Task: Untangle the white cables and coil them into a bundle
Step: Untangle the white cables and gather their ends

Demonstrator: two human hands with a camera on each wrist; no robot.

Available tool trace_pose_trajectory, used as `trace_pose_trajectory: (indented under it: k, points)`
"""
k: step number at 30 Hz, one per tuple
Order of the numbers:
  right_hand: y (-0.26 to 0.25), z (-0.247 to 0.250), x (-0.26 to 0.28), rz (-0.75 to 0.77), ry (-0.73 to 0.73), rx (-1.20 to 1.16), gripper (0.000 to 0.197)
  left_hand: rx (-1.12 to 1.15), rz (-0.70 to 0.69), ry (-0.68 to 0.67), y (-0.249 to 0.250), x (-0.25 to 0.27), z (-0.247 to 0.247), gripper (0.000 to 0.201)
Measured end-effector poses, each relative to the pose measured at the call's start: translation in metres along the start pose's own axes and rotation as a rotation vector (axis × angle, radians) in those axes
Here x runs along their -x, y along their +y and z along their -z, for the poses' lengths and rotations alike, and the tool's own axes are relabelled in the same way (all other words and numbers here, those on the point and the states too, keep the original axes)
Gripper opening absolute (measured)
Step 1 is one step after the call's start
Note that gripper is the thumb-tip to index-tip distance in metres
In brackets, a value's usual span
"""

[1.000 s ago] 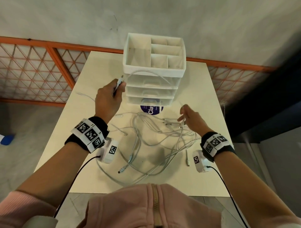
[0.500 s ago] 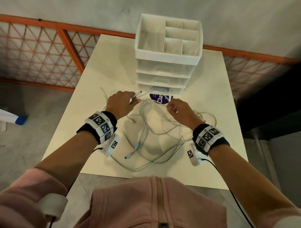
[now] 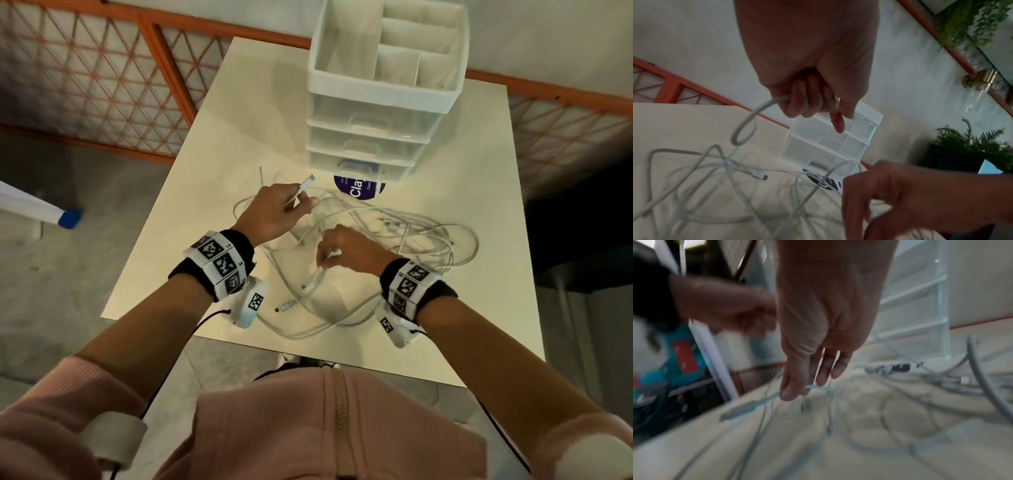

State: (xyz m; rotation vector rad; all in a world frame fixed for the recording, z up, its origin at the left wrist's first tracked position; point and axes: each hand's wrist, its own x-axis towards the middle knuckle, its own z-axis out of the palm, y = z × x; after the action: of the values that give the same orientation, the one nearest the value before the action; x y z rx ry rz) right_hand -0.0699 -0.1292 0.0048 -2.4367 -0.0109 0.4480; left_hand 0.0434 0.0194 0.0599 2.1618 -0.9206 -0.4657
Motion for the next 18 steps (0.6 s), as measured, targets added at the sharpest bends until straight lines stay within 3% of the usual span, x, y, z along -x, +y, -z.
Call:
trace_pose_trajectory:
  k: [3, 7, 12, 15, 18]
  points:
    - [-0.014, 0.045, 0.013, -0.008, 0.192, -0.301, 0.009, 0.149, 0.044, -0.008, 0.007, -0.002, 0.004, 0.039]
    - [-0.035, 0.097, 0.024, 0.042, 0.416, -0.623, 0.007, 0.547, 0.079, -0.034, 0.033, -0.009, 0.011, 0.060]
    - [-0.060, 0.119, 0.026, 0.080, 0.558, -0.728, 0.023, 0.548, -0.125, 0.039, 0.065, -0.022, 0.010, 0.026]
    - [-0.063, 0.113, 0.025, 0.071, 0.579, -0.760, 0.025, 0.440, -0.217, 0.148, 0.072, -0.030, 0.008, 0.022]
    - [-0.053, 0.099, 0.025, 0.050, 0.432, -0.770, 0.018, 0.485, -0.234, 0.320, 0.076, -0.033, 0.014, 0.022]
